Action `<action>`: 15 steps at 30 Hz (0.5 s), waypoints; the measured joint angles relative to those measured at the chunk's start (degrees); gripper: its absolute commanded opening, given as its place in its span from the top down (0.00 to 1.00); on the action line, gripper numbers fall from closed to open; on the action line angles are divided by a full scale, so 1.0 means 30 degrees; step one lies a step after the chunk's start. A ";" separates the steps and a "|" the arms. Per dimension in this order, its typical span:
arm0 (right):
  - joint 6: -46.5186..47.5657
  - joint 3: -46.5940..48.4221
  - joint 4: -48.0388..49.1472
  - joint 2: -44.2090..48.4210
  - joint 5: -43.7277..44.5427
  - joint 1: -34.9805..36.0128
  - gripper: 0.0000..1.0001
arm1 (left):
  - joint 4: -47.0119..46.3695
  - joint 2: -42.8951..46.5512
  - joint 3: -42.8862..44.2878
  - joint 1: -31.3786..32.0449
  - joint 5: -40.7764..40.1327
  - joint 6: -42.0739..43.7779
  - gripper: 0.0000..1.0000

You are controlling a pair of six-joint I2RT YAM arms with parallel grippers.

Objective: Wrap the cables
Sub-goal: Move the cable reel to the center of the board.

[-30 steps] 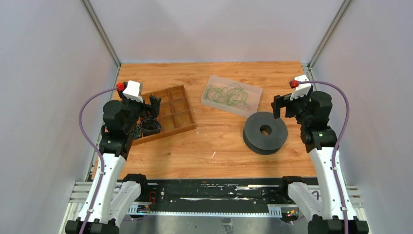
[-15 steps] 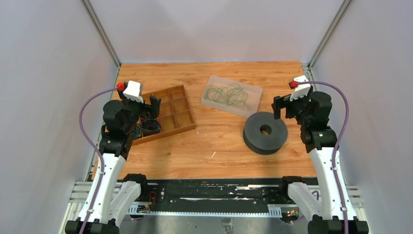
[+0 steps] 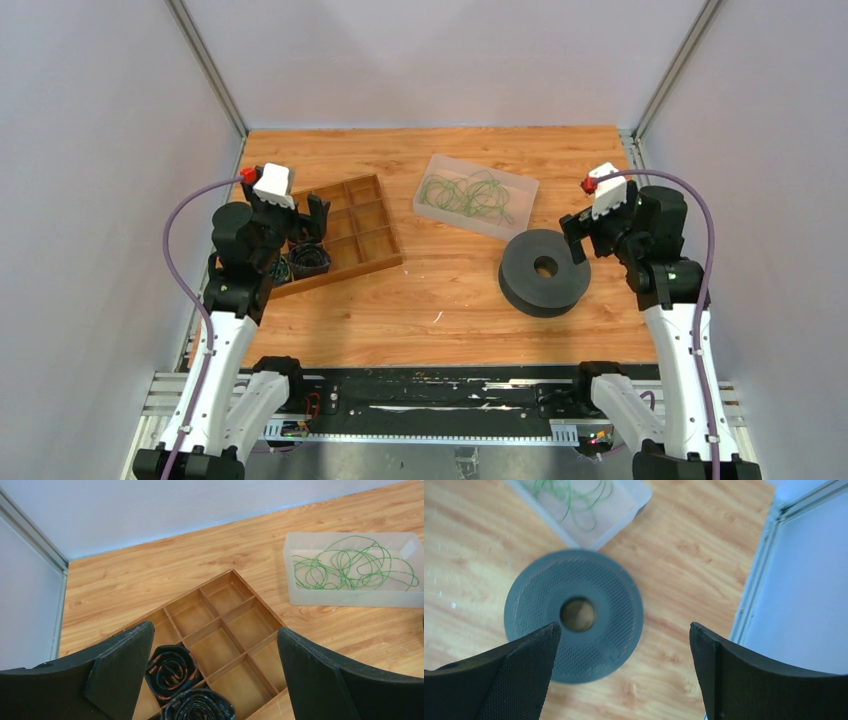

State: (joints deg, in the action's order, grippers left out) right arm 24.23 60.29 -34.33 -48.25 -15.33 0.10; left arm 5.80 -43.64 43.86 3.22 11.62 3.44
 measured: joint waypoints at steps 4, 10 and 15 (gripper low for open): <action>0.1319 -0.0583 -0.1960 -0.0364 -0.0386 0.0299 0.03 | -0.0015 -0.0153 -0.0007 0.0000 0.0342 0.0080 0.02; 0.2346 -0.2514 -0.3468 -0.1290 -0.0889 0.2040 0.03 | -0.0044 -0.0357 -0.0007 -0.0007 0.0867 0.0175 0.02; 0.2849 -0.4233 -0.3373 -0.2324 -0.0787 0.5078 0.03 | -0.0182 -0.0423 -0.0015 -0.0007 0.1253 0.0233 0.02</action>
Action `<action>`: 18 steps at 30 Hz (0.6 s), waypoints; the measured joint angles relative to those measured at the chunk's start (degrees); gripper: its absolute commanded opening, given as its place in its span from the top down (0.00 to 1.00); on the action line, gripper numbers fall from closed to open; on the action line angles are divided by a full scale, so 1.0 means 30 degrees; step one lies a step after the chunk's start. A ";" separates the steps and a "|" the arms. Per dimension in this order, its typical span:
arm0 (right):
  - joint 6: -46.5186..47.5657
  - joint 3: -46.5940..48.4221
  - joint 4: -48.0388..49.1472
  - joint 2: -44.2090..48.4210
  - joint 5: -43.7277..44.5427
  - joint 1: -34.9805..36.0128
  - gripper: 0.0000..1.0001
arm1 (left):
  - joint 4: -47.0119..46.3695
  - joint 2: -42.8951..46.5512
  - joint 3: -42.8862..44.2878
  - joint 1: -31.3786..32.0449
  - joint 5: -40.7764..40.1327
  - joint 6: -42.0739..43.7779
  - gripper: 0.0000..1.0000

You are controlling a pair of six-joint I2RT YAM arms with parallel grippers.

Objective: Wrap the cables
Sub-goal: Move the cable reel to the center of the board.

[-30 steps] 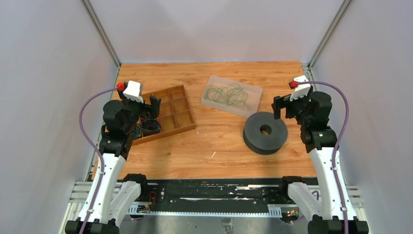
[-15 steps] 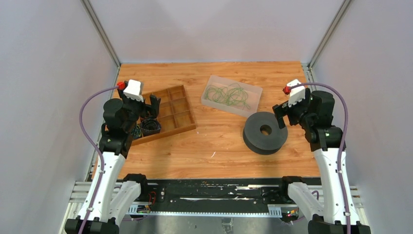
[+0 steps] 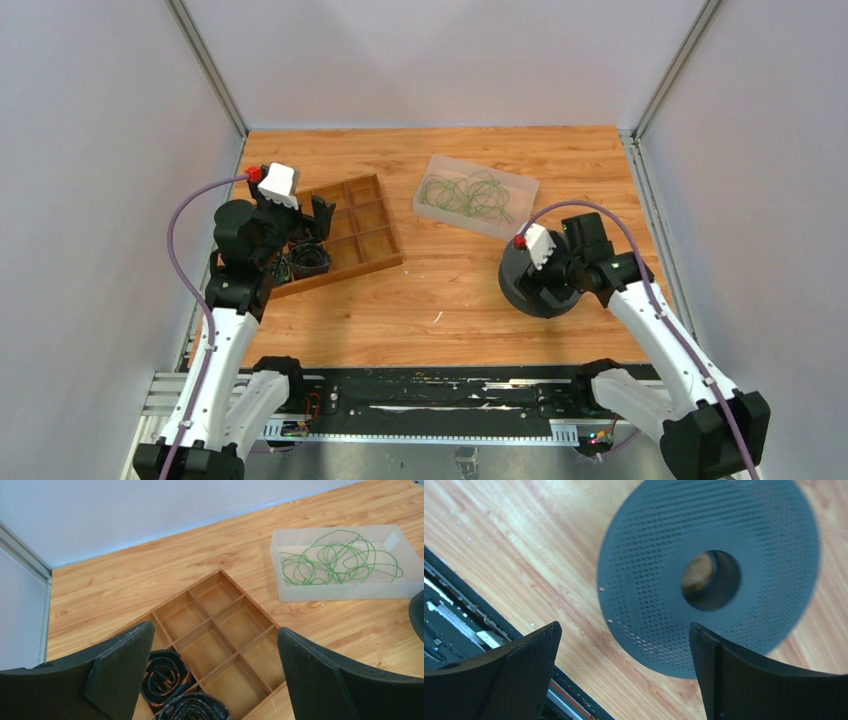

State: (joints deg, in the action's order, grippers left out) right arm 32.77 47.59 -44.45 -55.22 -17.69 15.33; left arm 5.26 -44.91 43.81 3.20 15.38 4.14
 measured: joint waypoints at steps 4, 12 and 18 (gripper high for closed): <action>0.0109 -0.0612 0.0364 -0.1042 0.0364 0.1188 0.03 | -0.0146 -0.0007 0.0000 0.0000 0.0211 0.0051 0.02; 0.0124 -0.0597 0.1472 -0.3920 0.0736 0.1297 0.03 | -0.0153 -0.0015 0.0000 0.0000 0.0495 0.0124 0.02; 0.0350 -0.0452 0.2200 -0.5064 0.0976 0.1304 0.03 | -0.0189 -0.0015 -0.0066 0.0000 0.0648 0.0138 0.02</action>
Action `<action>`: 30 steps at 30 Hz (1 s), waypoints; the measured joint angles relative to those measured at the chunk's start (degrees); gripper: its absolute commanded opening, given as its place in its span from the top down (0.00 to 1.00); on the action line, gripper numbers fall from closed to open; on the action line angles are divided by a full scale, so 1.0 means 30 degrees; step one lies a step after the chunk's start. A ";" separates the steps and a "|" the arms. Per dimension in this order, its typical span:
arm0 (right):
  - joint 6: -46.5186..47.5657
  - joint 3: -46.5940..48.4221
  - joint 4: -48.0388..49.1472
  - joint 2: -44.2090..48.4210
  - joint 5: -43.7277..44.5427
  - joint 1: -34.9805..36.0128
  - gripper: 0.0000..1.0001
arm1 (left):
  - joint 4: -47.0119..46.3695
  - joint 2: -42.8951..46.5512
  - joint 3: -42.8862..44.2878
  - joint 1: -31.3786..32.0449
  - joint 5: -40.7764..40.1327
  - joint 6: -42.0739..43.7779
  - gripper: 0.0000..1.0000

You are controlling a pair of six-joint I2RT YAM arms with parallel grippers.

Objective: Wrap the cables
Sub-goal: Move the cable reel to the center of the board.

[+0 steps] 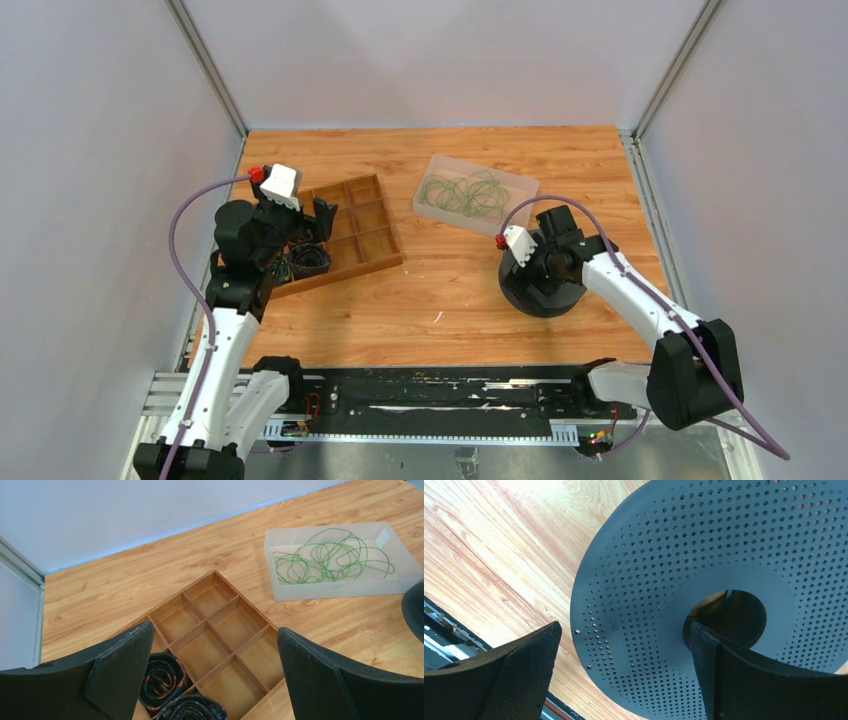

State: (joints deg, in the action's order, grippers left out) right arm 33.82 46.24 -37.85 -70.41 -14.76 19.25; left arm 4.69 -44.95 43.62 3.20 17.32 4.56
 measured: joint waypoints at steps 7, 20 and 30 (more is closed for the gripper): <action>0.0532 0.0015 0.0386 -0.1049 0.0612 0.1137 0.12 | -0.0109 -0.0015 -0.0124 0.0000 0.0102 0.0015 0.02; 0.0495 0.0801 0.0940 -0.2397 0.0809 0.7257 0.17 | -0.0452 -0.0408 -0.0335 0.0000 0.0117 0.0073 0.02; -0.0117 0.3526 0.1195 -0.5297 0.0998 1.0185 0.08 | -0.0627 -0.0685 -0.0437 -0.0007 0.0568 0.0073 0.02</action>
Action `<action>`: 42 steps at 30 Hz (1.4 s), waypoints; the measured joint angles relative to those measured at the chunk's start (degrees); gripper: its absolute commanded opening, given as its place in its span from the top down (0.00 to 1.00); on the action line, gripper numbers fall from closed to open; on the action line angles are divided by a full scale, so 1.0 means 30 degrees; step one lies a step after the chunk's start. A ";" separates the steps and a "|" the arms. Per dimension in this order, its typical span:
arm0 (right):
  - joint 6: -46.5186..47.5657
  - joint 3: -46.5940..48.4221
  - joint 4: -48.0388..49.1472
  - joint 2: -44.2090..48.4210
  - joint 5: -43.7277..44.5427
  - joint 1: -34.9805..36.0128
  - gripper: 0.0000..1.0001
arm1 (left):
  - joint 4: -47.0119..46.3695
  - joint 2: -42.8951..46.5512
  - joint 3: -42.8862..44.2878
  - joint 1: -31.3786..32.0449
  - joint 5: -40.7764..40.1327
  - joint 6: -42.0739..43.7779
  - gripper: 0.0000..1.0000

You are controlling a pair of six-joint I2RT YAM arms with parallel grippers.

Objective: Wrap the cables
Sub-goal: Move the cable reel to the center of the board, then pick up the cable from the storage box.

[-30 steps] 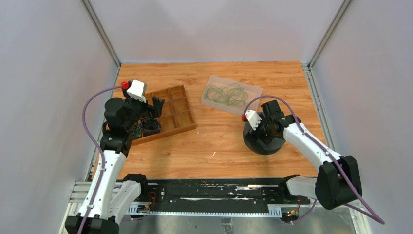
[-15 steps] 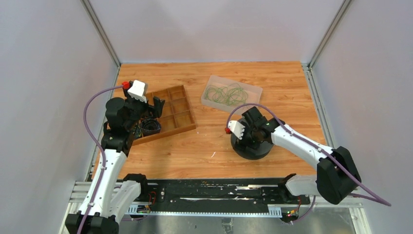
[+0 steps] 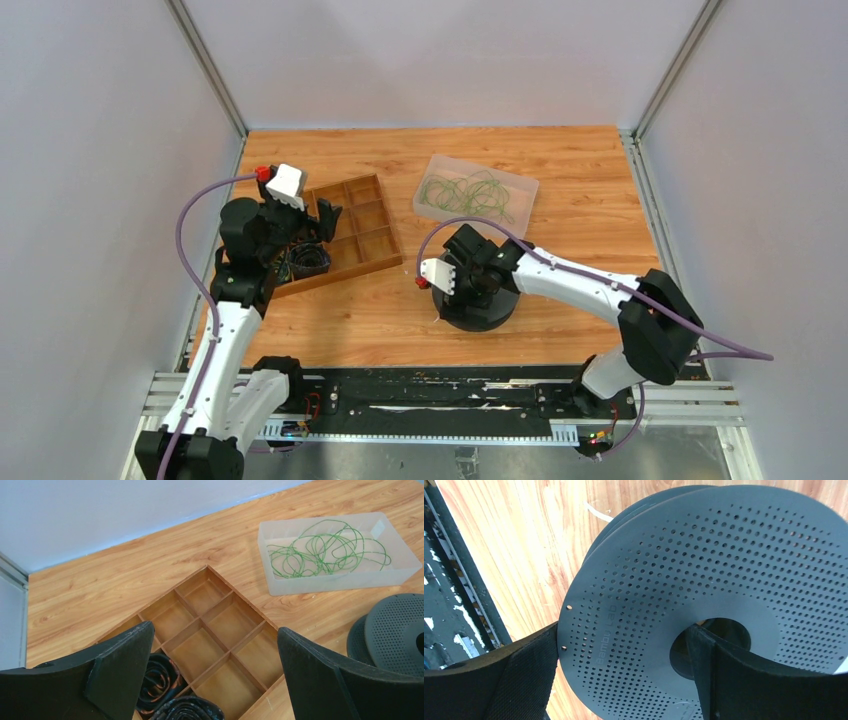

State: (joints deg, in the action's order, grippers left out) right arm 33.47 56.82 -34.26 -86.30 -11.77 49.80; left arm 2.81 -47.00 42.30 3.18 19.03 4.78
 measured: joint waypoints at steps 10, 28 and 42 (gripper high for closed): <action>-0.0248 0.0831 -0.1173 0.2055 -0.0787 0.0036 0.07 | -0.0211 -0.0109 -0.0255 0.0000 0.0437 0.0153 0.02; -0.5093 0.7606 -0.0284 -0.0481 -0.0896 -0.9581 0.30 | -0.0335 -0.0131 -0.0299 0.0000 0.0466 0.0211 0.02; -0.7074 1.0965 -0.0051 -0.6739 -0.0933 -1.0775 0.45 | -0.0335 -0.0131 -0.0299 0.0000 0.0568 0.0204 0.02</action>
State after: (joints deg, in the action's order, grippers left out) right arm 12.25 89.71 -34.41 -106.52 -14.57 17.47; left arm 1.80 -47.40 41.41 3.18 20.73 5.39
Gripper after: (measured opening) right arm 0.585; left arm 0.980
